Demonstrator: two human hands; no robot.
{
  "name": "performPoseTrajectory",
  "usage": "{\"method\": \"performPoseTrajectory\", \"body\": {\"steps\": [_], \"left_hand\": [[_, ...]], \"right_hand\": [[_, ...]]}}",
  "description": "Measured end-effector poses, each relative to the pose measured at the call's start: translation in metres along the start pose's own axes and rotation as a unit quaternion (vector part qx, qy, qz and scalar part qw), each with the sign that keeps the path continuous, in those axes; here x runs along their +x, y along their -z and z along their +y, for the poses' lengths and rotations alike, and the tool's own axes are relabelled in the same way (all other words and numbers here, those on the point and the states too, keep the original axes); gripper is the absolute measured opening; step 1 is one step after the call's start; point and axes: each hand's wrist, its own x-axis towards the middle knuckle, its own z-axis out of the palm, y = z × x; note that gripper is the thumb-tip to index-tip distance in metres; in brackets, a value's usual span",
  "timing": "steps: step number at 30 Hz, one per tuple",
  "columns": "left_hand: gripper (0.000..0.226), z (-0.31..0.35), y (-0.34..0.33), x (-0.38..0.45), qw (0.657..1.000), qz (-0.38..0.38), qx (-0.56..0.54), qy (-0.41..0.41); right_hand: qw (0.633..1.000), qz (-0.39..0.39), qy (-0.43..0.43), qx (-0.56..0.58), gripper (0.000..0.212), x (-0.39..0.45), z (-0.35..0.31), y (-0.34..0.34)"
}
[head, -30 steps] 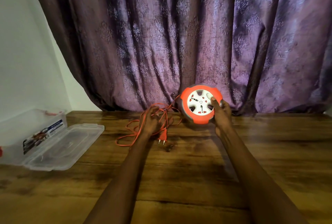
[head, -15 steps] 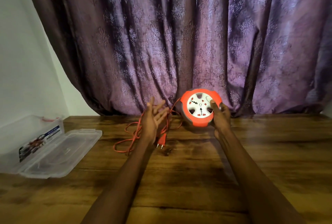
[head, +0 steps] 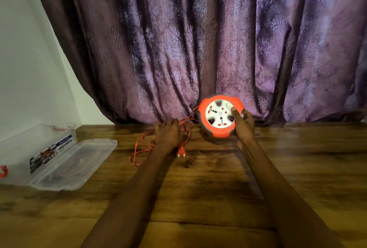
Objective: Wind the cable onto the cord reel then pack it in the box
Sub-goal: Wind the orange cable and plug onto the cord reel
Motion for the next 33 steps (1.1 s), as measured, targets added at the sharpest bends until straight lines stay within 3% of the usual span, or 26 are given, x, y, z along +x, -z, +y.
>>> {"method": "performPoseTrajectory", "body": {"steps": [5, 9, 13, 15, 18, 20, 21, 23, 26, 29, 31, 33], "left_hand": [[0.033, -0.006, 0.012, -0.001, 0.990, -0.027, -0.138, 0.014], [0.032, -0.013, 0.024, 0.006, 0.975, -0.019, -0.220, 0.020], [0.025, -0.019, 0.048, 0.025, 0.950, 0.042, -0.309, 0.034], [0.025, -0.020, 0.066, 0.040, 0.910, 0.058, -0.403, 0.077], [0.032, -0.026, 0.089, 0.062, 0.806, 0.038, -0.571, 0.154], [0.028, -0.039, 0.096, 0.069, 0.767, 0.041, -0.613, 0.186], [0.027, -0.047, 0.096, 0.068, 0.774, 0.041, -0.598, 0.204], [0.029, -0.066, 0.086, 0.058, 0.826, 0.038, -0.514, 0.226], [0.030, -0.091, 0.059, 0.029, 0.881, -0.006, -0.427, 0.206], [0.020, -0.104, 0.038, -0.002, 0.882, -0.057, -0.421, 0.205], [0.017, -0.107, 0.031, -0.016, 0.878, -0.050, -0.440, 0.181], [0.018, -0.109, 0.028, -0.021, 0.898, -0.046, -0.408, 0.156]], "right_hand": [[1.000, -0.003, 0.009, -0.025, 0.024, 0.000, 0.005, 0.000], [1.000, 0.002, 0.007, -0.017, 0.023, 0.000, 0.004, -0.002], [1.000, -0.005, 0.015, 0.016, 0.028, 0.003, -0.003, -0.011], [0.998, -0.002, 0.020, 0.051, 0.029, 0.006, -0.009, -0.018], [0.997, -0.001, 0.018, 0.075, 0.031, 0.011, -0.022, -0.031], [0.997, -0.018, 0.018, 0.073, 0.025, 0.014, -0.031, -0.040], [0.998, -0.025, 0.020, 0.062, 0.024, 0.015, -0.034, -0.044], [0.999, -0.036, 0.021, 0.033, 0.025, 0.013, -0.036, -0.052], [0.999, -0.047, 0.017, -0.006, 0.037, 0.006, -0.027, -0.059], [0.997, -0.065, 0.014, -0.036, 0.034, -0.003, -0.012, -0.060], [0.997, -0.068, 0.010, -0.043, 0.029, -0.006, -0.005, -0.061], [0.996, -0.072, 0.006, -0.047, 0.021, -0.008, -0.001, -0.063]]}}
